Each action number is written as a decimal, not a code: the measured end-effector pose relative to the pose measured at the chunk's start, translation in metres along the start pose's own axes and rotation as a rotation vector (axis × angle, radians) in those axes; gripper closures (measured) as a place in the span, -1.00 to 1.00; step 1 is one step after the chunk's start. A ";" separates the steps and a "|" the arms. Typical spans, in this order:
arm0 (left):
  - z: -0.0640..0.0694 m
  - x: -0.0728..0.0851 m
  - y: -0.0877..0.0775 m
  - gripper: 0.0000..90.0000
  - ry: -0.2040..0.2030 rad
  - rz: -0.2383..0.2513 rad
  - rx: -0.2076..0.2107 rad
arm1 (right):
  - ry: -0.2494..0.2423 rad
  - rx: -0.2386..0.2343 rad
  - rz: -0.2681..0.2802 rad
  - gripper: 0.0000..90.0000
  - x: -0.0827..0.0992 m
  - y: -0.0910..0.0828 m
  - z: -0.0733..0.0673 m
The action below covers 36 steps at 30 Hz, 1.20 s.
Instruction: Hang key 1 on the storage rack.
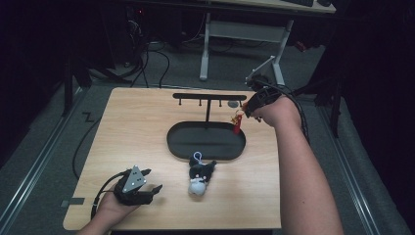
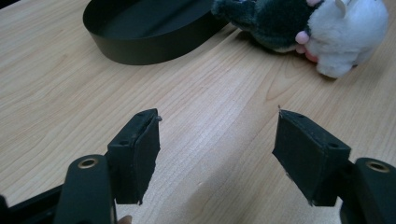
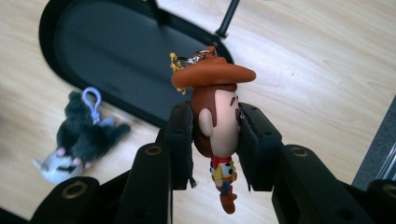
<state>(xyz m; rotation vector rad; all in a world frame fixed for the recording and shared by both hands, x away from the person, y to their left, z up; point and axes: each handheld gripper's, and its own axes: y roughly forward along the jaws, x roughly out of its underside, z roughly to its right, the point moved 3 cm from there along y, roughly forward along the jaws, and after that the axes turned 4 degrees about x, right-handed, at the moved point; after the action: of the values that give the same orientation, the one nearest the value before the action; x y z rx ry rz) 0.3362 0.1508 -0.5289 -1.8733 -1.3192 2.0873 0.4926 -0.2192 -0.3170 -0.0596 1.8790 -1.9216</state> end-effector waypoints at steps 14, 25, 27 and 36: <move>-0.002 0.002 -0.002 -0.29 -0.005 -0.003 -0.004 | 0.062 -0.005 0.028 0.51 -0.017 0.022 0.016; -0.001 0.000 0.000 -0.28 -0.015 -0.001 0.010 | 0.145 -0.002 0.020 0.37 0.004 0.062 0.039; -0.001 -0.001 0.001 -0.24 -0.022 0.000 0.013 | 0.154 -0.006 0.018 0.26 0.009 0.070 0.042; -0.002 -0.007 0.003 -0.18 -0.060 0.017 0.023 | 0.163 -0.031 0.041 0.17 0.038 0.074 0.049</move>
<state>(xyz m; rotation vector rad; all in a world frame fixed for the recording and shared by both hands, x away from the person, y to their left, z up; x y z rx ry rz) 0.3413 0.1463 -0.5252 -1.8332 -1.2899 2.1735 0.4961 -0.2761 -0.3952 0.1290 1.9983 -1.9205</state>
